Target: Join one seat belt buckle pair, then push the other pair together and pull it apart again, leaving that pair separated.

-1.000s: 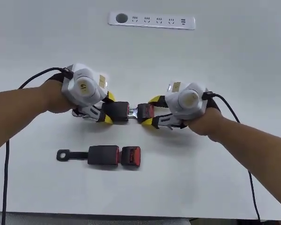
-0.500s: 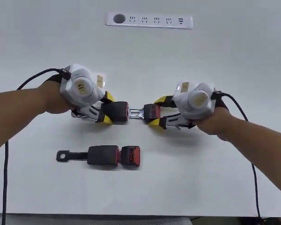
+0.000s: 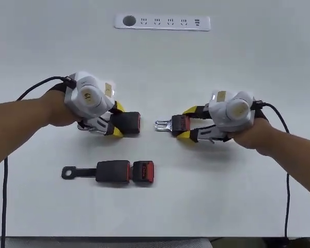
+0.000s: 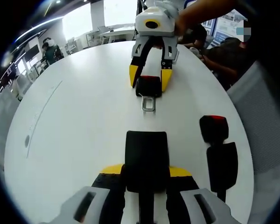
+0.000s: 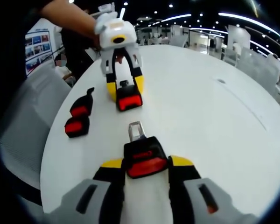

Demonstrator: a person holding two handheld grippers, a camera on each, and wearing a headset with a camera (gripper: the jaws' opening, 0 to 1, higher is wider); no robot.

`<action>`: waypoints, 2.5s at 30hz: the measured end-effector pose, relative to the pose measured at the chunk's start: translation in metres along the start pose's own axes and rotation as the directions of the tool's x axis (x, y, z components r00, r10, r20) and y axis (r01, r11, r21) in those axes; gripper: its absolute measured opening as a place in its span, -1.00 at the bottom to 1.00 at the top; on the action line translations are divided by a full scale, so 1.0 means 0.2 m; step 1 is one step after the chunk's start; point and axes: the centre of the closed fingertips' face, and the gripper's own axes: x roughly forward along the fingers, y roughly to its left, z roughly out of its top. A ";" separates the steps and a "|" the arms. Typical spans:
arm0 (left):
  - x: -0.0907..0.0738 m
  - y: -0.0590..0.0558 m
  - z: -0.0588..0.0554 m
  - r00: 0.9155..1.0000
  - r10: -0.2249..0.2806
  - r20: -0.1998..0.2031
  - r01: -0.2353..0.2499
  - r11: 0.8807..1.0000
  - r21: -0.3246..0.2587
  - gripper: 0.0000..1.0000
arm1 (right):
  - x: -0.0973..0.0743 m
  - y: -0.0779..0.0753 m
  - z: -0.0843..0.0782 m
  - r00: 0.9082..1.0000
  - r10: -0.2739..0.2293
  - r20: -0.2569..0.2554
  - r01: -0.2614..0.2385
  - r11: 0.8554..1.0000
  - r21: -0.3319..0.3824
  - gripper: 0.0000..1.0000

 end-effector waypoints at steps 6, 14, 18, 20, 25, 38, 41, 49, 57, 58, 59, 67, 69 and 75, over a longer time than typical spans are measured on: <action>0.00 0.00 0.00 1.000 0.001 0.000 -0.001 1.000 -0.001 -0.32 | -0.06 -0.03 -0.03 1.000 -0.014 -0.010 0.014 1.000 0.013 -0.27; 0.00 0.00 0.00 1.000 0.001 0.002 -0.001 1.000 -0.002 -0.32 | -0.10 -0.06 -0.08 0.999 -0.029 -0.014 0.029 0.999 0.027 -0.27; 0.00 0.00 0.00 1.000 0.001 0.000 -0.001 1.000 -0.001 -0.32 | -0.12 -0.07 -0.11 0.999 -0.036 -0.019 0.036 0.999 0.032 -0.27; 0.00 0.00 0.00 1.000 0.001 0.001 -0.001 1.000 -0.001 -0.32 | -0.14 -0.07 -0.13 0.999 -0.037 -0.021 0.037 0.999 0.032 -0.27; 0.00 0.00 -0.01 1.000 0.001 0.002 -0.001 1.000 -0.001 -0.32 | -0.16 -0.07 -0.16 0.999 -0.045 -0.023 0.046 0.998 0.037 -0.27; 0.00 0.00 -0.01 1.000 0.001 0.002 -0.001 1.000 -0.001 -0.32 | -0.19 -0.06 -0.21 0.998 -0.051 -0.023 0.052 0.998 0.044 -0.27; 0.00 0.00 -0.01 1.000 0.001 0.001 -0.001 1.000 -0.002 -0.32 | -0.19 -0.06 -0.21 0.999 -0.049 -0.025 0.050 0.998 0.042 -0.27; 0.00 0.00 -0.01 1.000 0.001 0.007 -0.001 1.000 -0.004 -0.32 | -0.24 -0.08 -0.26 0.998 -0.054 -0.027 0.056 0.997 0.057 -0.27; 0.00 0.00 -0.01 1.000 0.001 0.009 -0.001 1.000 -0.004 -0.31 | -0.29 -0.10 -0.30 0.998 -0.057 -0.036 0.060 0.996 0.066 -0.27; 0.00 0.00 -0.01 1.000 0.001 0.008 -0.001 1.000 -0.005 -0.31 | -0.29 -0.10 -0.30 0.997 -0.059 -0.041 0.061 0.996 0.061 -0.27; 0.00 0.00 -0.01 1.000 0.001 0.007 -0.001 1.000 -0.004 -0.31 | -0.30 -0.10 -0.30 0.997 -0.059 -0.044 0.062 0.996 0.059 -0.26; 0.00 -0.01 -0.01 1.000 0.004 0.001 -0.004 1.000 -0.007 -0.31 | -0.30 -0.10 -0.30 0.998 -0.055 -0.042 0.058 0.996 0.063 -0.26; 0.00 -0.01 -0.01 1.000 0.003 0.002 -0.003 1.000 -0.006 -0.31 | -0.30 -0.10 -0.30 0.998 -0.056 -0.040 0.059 0.996 0.069 -0.25; 0.00 -0.01 0.00 1.000 0.005 -0.008 -0.005 1.000 -0.011 -0.29 | -0.29 -0.09 -0.30 0.996 -0.067 -0.063 0.070 0.997 0.044 -0.23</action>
